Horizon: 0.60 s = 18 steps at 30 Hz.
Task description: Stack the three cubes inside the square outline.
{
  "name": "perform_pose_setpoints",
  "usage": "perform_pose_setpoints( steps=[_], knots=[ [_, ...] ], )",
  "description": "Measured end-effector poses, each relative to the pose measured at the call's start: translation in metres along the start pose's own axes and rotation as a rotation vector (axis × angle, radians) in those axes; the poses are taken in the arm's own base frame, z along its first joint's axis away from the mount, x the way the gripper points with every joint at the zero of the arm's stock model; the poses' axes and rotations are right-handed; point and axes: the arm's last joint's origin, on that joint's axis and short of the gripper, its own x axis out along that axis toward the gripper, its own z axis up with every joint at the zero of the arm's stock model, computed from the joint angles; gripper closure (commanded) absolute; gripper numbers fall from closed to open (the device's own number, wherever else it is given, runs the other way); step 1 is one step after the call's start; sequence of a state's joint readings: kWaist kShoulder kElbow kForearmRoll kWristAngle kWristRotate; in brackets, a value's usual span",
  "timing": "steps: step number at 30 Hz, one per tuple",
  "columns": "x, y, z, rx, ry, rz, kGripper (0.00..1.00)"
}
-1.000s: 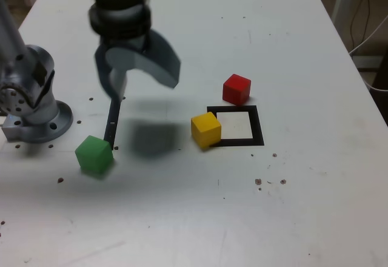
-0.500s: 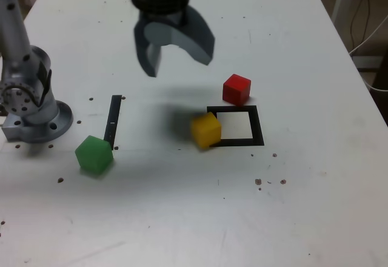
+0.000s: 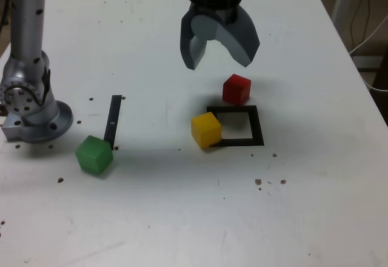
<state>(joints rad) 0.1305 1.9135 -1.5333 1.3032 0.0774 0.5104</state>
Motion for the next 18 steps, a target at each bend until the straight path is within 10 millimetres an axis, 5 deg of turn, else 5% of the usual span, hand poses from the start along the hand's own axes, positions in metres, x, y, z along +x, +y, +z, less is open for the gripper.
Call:
perform_pose_setpoints(
  steps=[5, 18],
  knots=[
    [0.023, 0.005, 0.010, 0.036, 0.085, -0.038, 0.05],
    [0.033, 0.013, 0.023, 0.098, 0.092, -0.021, 0.10]
  ],
)
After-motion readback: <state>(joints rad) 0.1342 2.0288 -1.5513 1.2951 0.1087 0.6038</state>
